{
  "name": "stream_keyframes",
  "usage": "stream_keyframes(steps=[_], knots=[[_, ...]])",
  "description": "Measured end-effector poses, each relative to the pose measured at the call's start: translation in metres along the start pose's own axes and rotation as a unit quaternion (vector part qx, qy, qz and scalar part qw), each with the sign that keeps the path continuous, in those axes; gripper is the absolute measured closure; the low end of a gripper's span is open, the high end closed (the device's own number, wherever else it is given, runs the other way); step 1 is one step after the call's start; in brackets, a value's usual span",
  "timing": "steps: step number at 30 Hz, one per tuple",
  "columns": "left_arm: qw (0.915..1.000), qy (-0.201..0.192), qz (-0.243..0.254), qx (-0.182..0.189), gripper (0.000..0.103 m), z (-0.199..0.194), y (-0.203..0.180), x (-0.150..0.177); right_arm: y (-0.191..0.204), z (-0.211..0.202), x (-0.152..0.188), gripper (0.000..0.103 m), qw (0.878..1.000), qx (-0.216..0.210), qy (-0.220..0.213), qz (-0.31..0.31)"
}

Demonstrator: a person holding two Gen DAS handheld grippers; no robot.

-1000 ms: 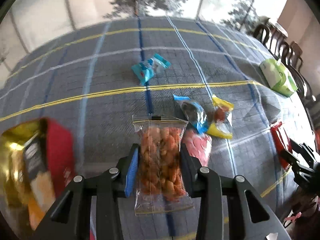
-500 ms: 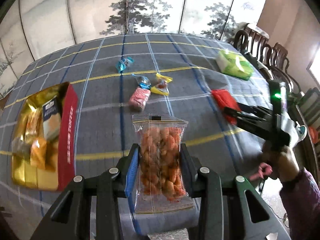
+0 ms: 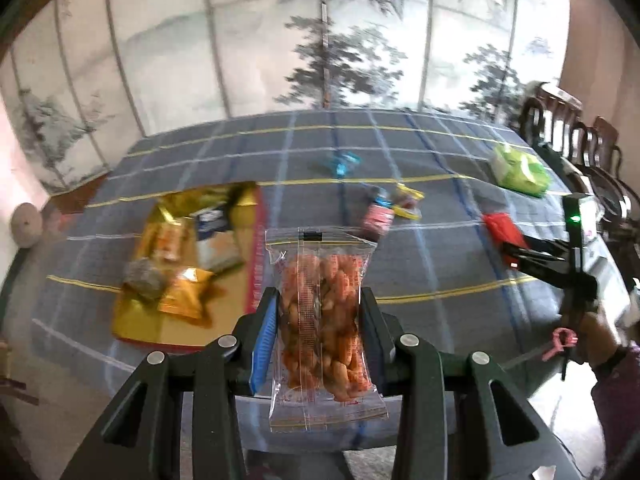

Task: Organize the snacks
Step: 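Carry the clear bag of orange snacks over the gold tin with the left gripper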

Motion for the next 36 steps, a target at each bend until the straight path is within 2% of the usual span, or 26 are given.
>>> stream_keyframes(steps=[18,36], knots=[[0.9986,0.009,-0.022,-0.047,0.067,0.015,0.053,0.01,0.001,0.0,0.001,0.054,1.0,0.016,0.001,-0.007],[0.9954,0.045,-0.031,-0.079,0.067,0.07,0.089,-0.001,0.001,0.0,0.001,0.054,1.0,0.017,0.001,-0.007]])
Point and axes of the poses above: each gripper's, at about its wrist camera, not at the fingertips, and z roughly the way its jaws point, y to its left, x to its underside, the point moved 8 cm from there along z, roughly the way its jaws point, and after that the axes turned 2 degrees about y, right-handed, at the moved point
